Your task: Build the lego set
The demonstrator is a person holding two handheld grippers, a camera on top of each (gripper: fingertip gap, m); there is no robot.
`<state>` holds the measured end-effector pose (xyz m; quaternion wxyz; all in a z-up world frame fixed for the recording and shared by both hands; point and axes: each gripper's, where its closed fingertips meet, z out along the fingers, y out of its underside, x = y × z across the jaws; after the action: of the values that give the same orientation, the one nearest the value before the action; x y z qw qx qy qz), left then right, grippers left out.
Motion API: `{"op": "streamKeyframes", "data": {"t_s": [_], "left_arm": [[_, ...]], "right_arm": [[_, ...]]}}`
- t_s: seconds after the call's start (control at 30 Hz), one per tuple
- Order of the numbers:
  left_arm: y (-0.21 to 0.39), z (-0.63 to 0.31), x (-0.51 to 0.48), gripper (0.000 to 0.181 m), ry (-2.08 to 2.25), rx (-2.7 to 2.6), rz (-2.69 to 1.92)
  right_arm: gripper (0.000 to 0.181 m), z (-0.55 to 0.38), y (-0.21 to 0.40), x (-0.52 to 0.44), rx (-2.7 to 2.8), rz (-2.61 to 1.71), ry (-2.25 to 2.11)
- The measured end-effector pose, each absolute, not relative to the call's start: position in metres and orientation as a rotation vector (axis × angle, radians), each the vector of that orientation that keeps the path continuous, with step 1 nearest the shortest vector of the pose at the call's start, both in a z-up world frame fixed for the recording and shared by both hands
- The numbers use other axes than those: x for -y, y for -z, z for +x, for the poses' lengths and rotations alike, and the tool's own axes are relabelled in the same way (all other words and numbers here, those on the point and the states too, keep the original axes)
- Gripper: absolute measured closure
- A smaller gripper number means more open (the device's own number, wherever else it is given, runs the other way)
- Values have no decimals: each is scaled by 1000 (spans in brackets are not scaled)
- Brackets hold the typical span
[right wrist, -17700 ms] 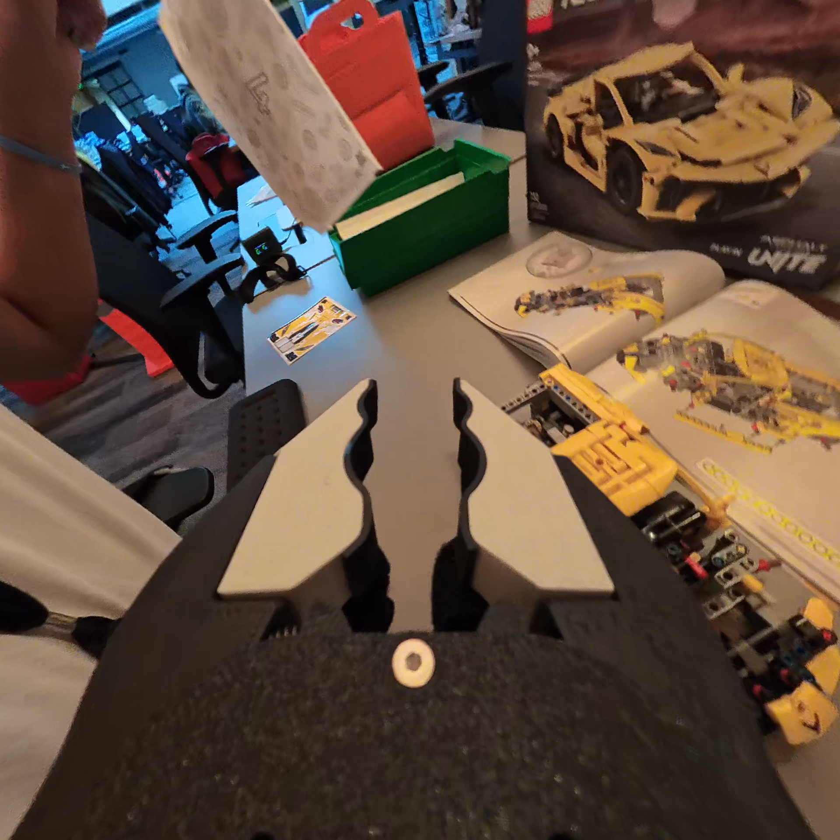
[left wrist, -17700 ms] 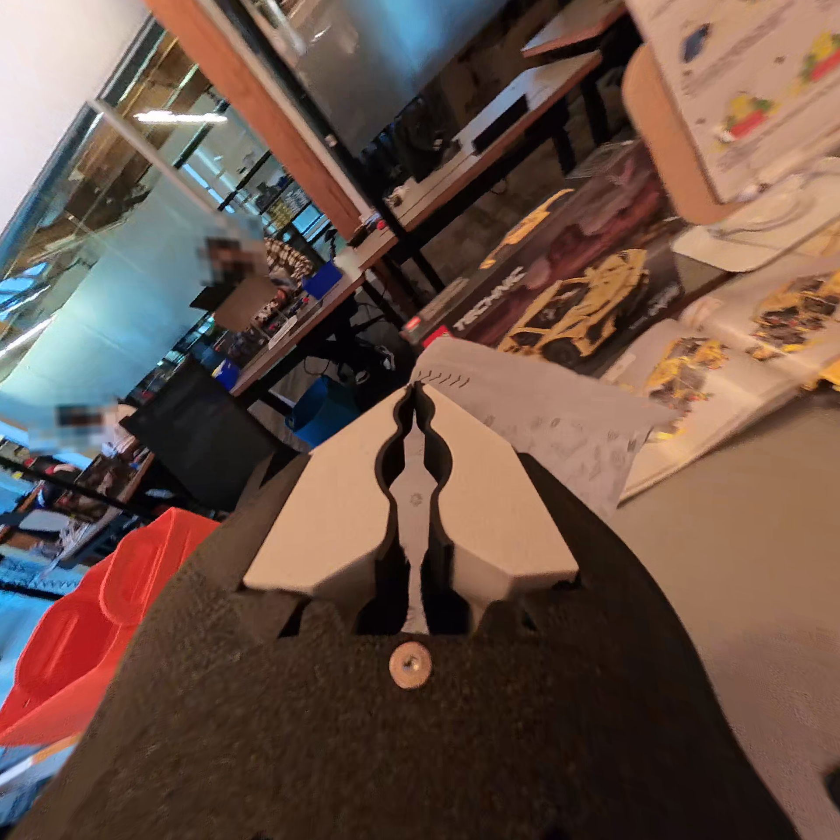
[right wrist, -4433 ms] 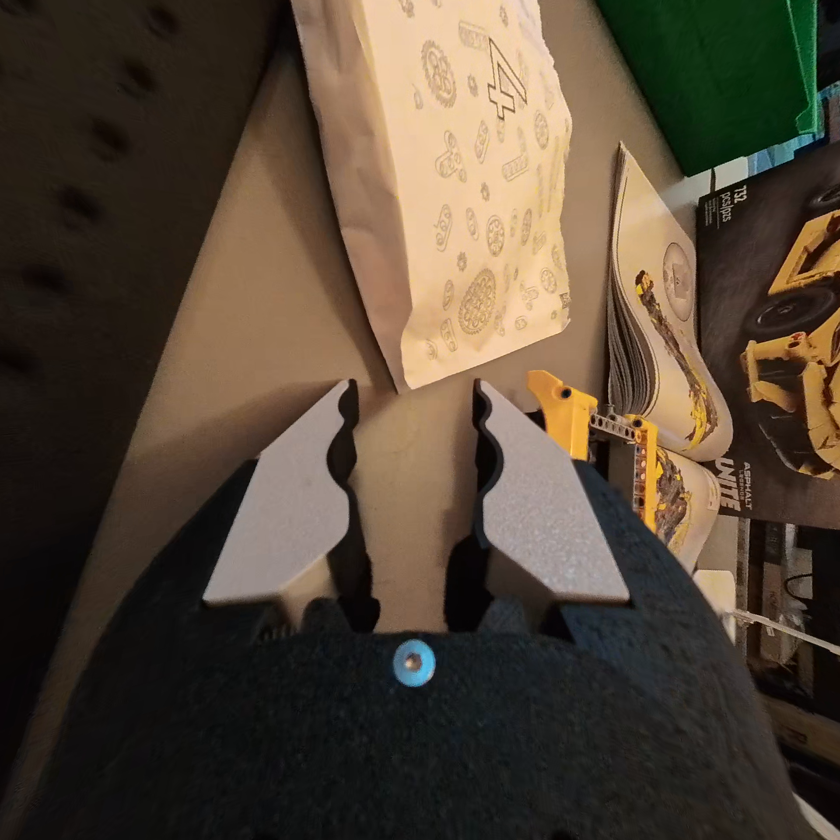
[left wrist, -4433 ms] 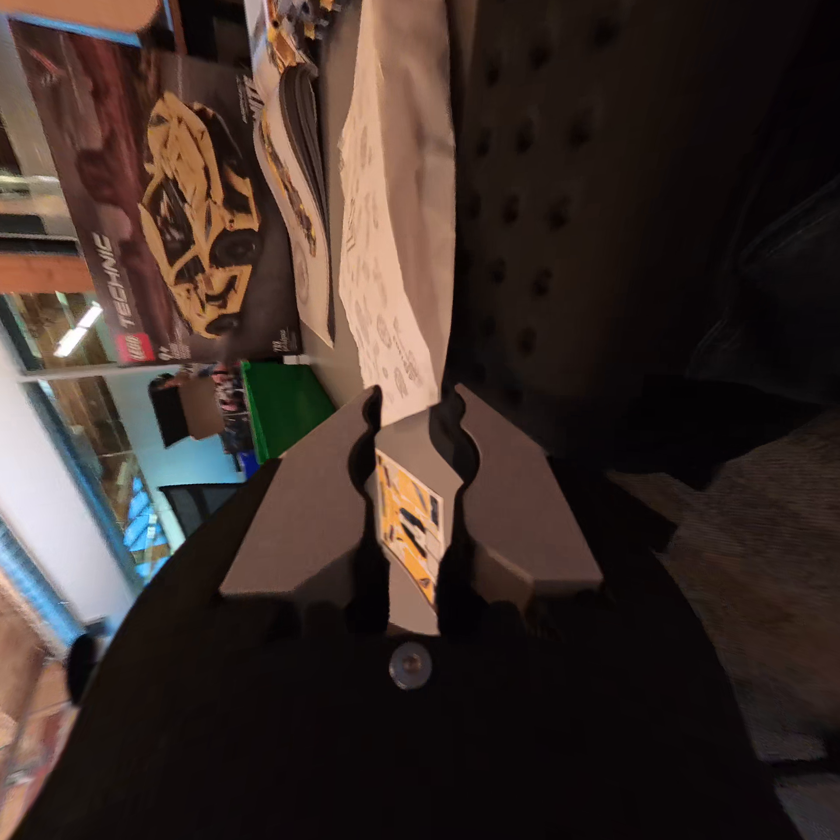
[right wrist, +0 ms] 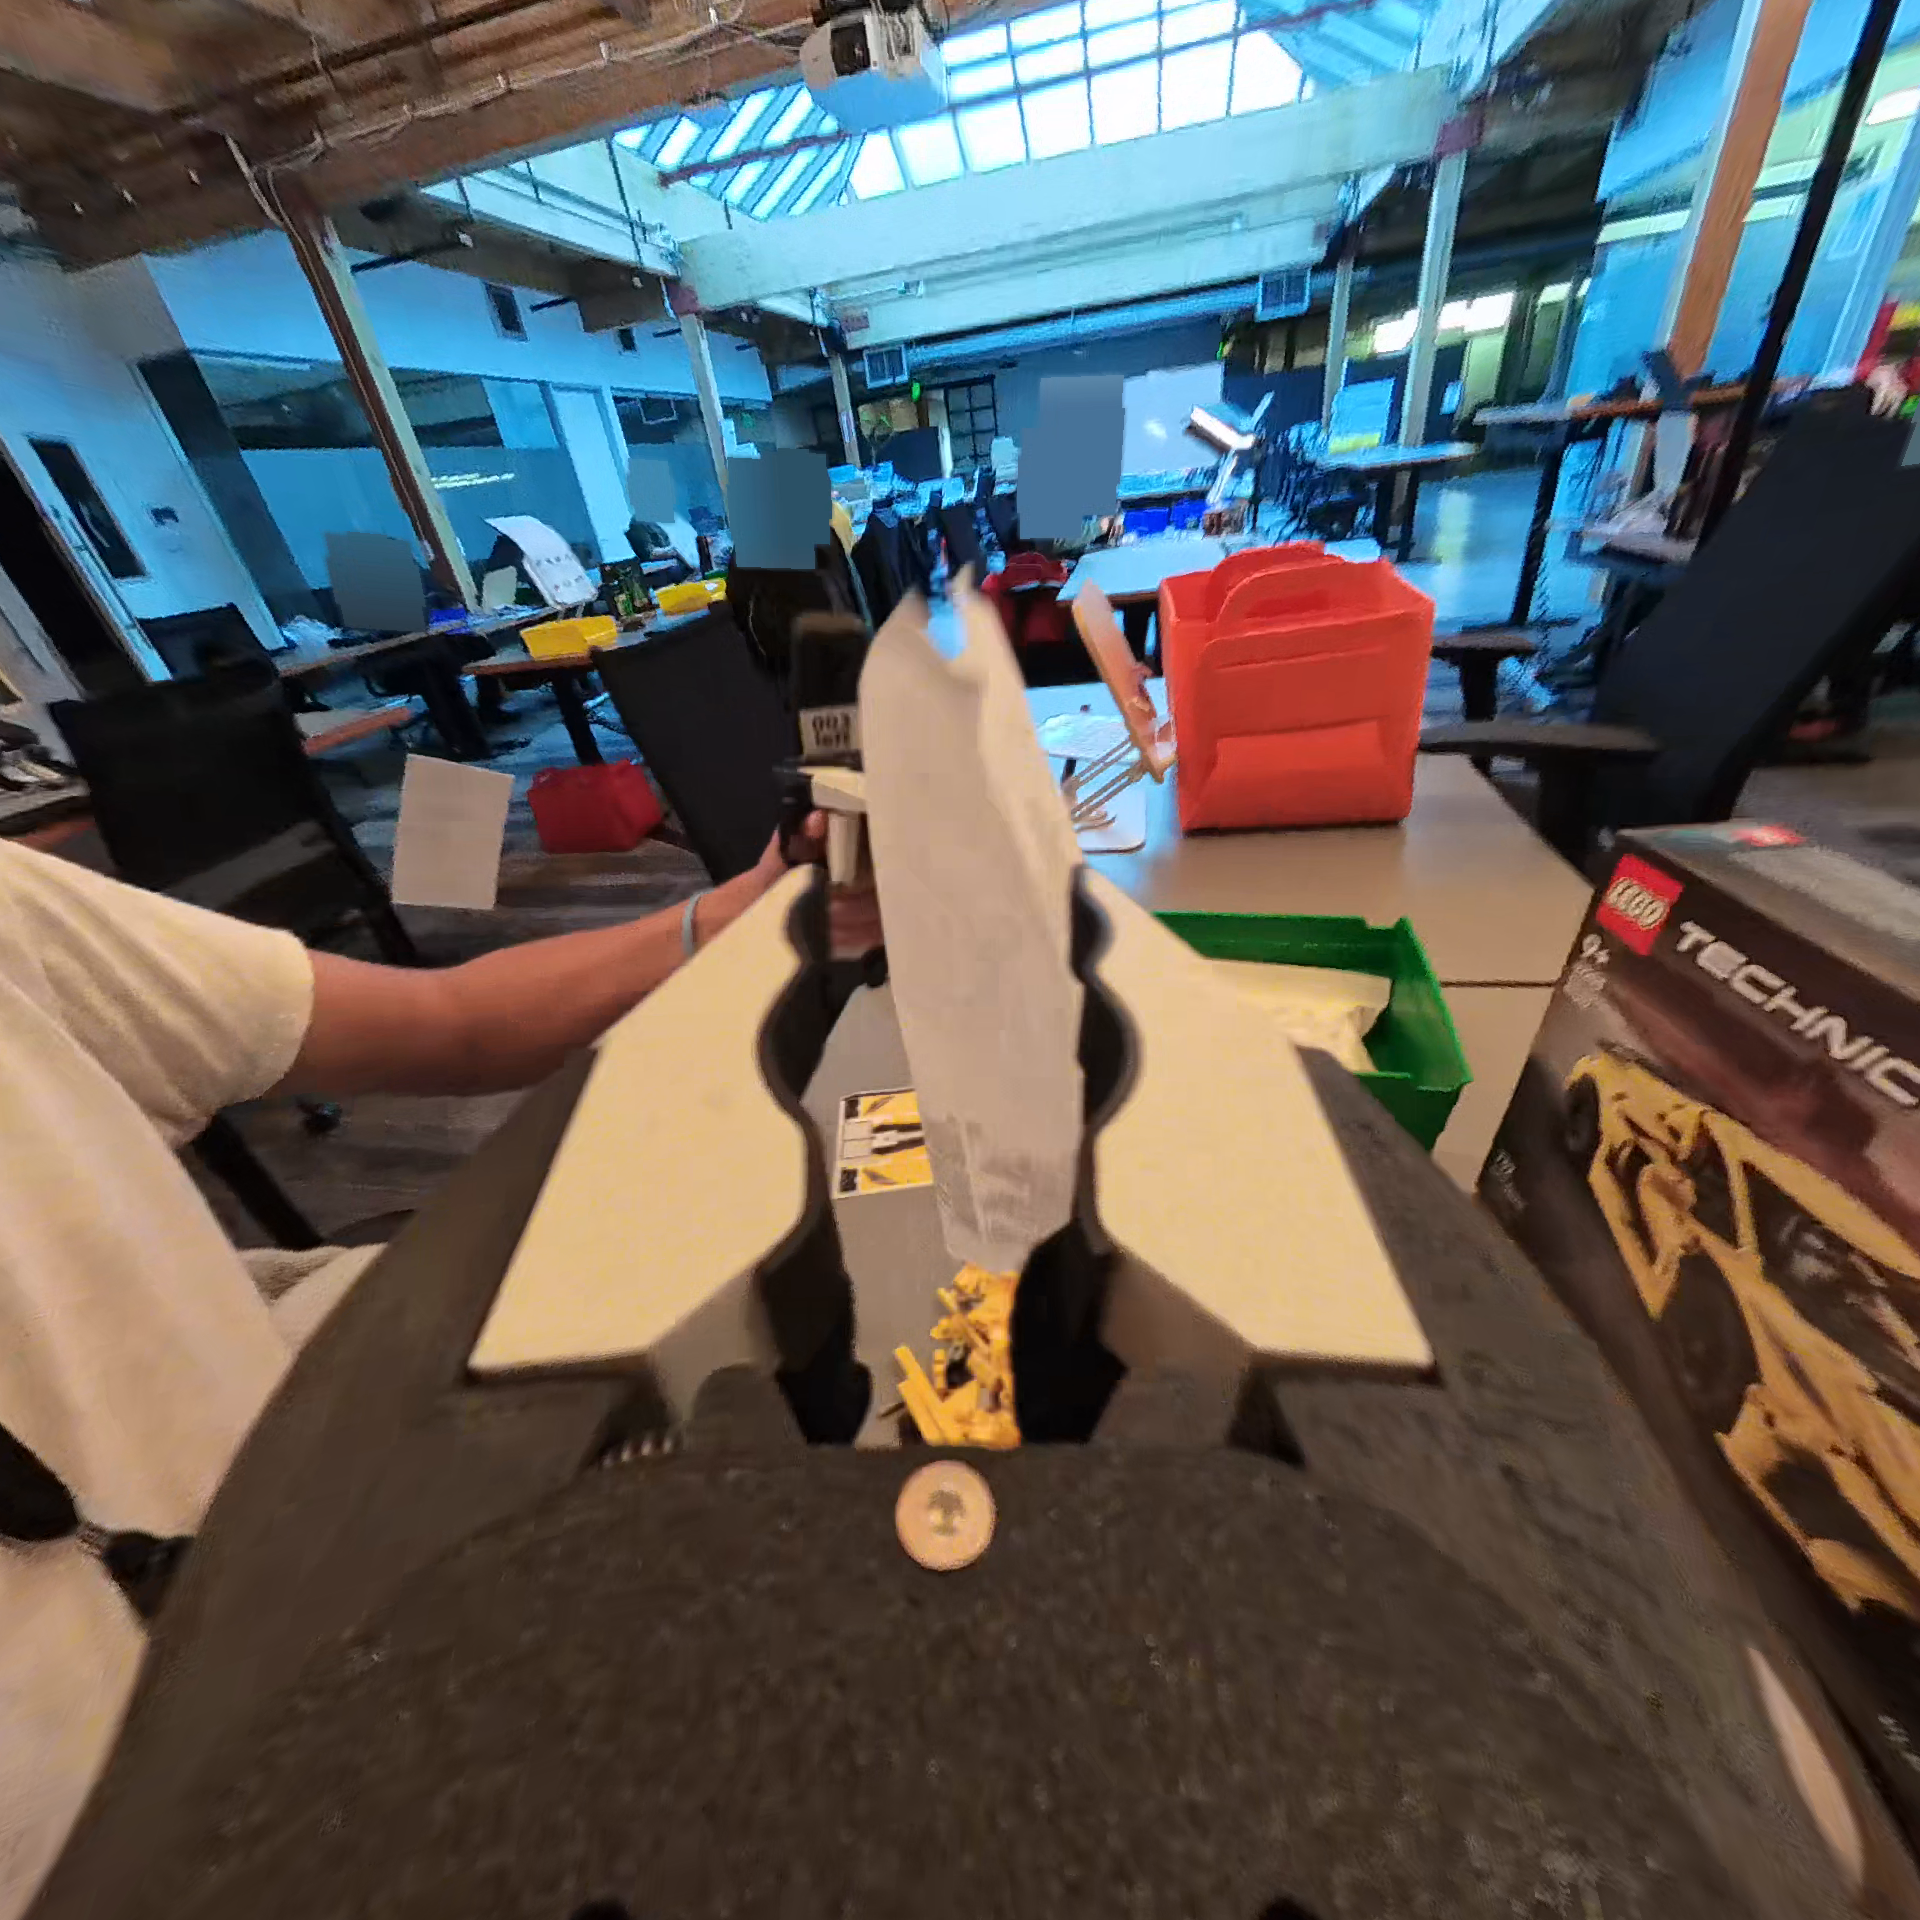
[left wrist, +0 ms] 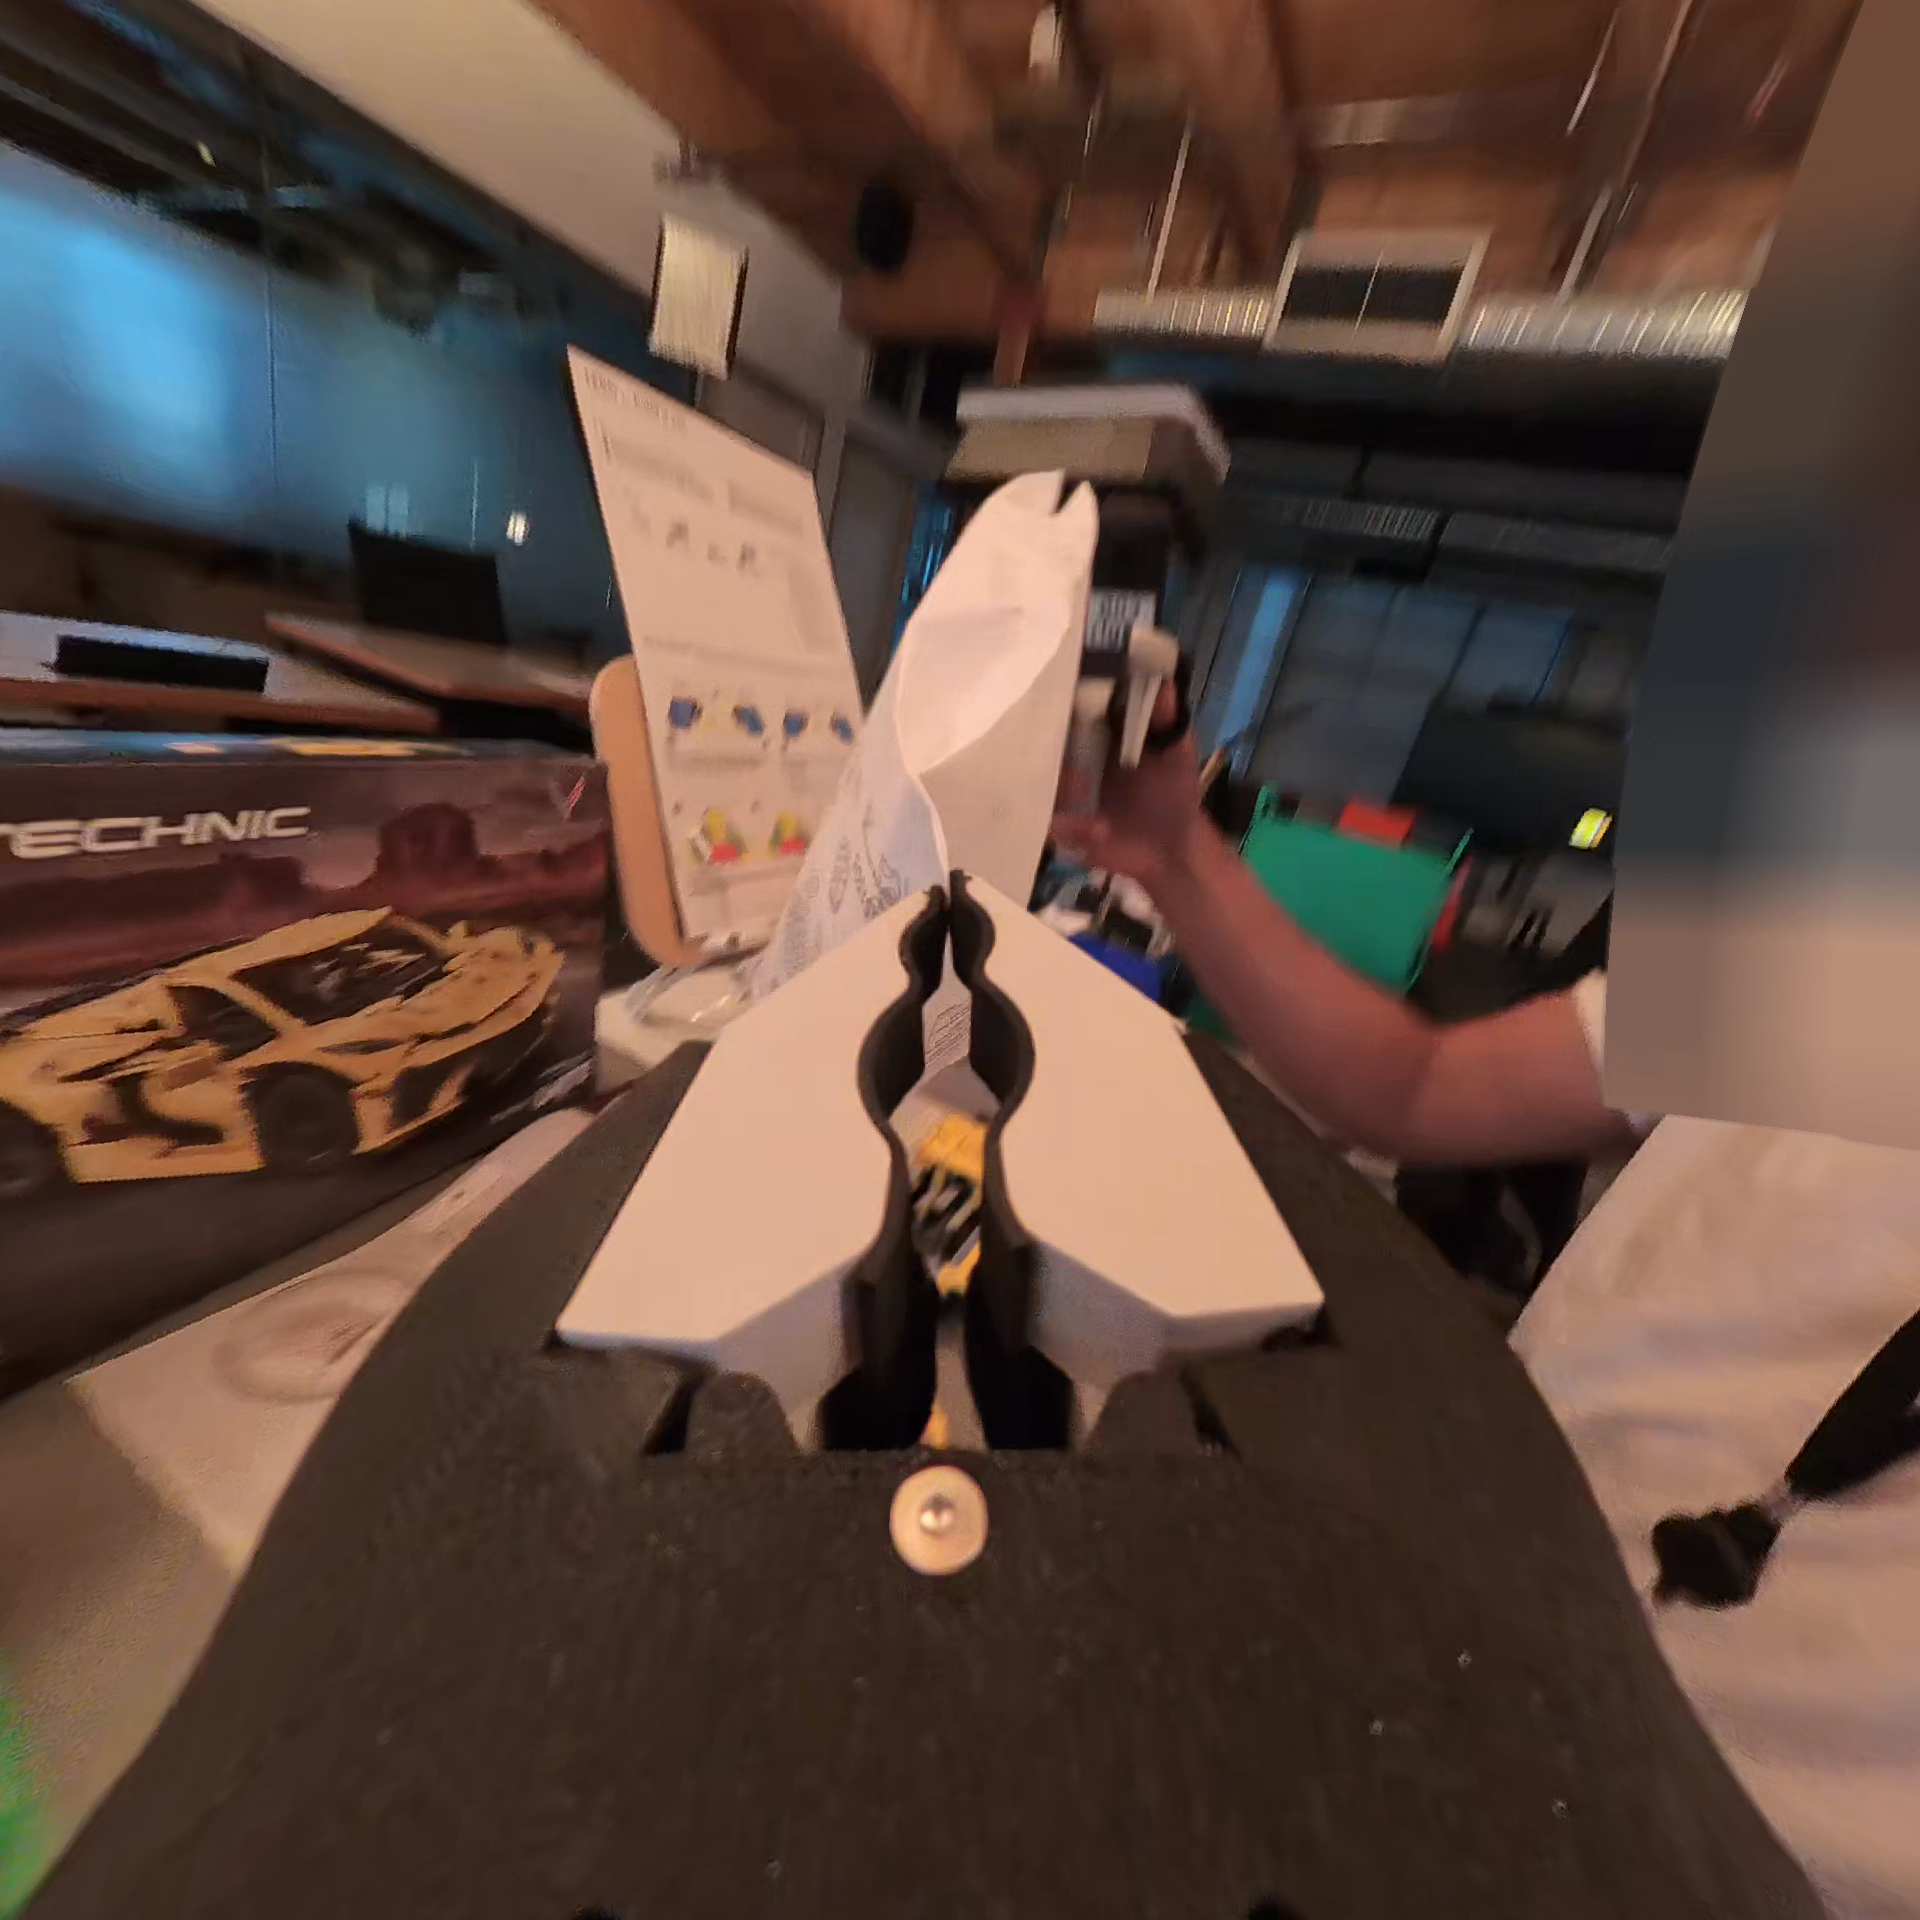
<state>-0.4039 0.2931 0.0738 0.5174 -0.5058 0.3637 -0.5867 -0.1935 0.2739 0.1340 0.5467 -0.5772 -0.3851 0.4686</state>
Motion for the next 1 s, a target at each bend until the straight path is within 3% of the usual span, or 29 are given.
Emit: {"op": "streamKeyframes", "data": {"t_s": [0.1, 0.27, 0.33, 0.37, 0.53, 0.63, 0.73, 0.83, 0.93, 1.0], "left_arm": [[-70, -408, -280, 181, 1602, -670, -1066], [-52, -413, -265, 181, 1868, -423, -850], [-41, -408, -263, 181, 1955, -369, -798], [-34, -403, -263, 181, 1982, -347, -796], [-5, -372, -256, 181, 2024, -388, -899], [11, -360, -254, 181, 1994, -441, -990], [27, -349, -252, 181, 1943, -504, -1083], [50, -336, -255, 180, 1838, -563, -1239], [81, -326, -265, 150, 1655, -607, -1458], [95, -324, -267, 144, 1573, -626, -1546]], "right_arm": [[115, -162, -111, -267, 831, -1321, -1017], [128, -136, -38, -260, 512, -1190, -1145], [123, -167, -16, -258, 490, -1190, -1307], [115, -184, -13, -253, 516, -1167, -1370], [117, -215, -29, -250, 550, -1078, -1458], [128, -221, -34, -250, 602, -1131, -1384], [175, -226, -34, -256, 671, -1277, -1082], [181, -233, -40, -242, 825, -1336, -779], [181, -237, -32, -232, 997, -1366, -415], [181, -234, -19, -230, 1137, -1370, -100]]}}
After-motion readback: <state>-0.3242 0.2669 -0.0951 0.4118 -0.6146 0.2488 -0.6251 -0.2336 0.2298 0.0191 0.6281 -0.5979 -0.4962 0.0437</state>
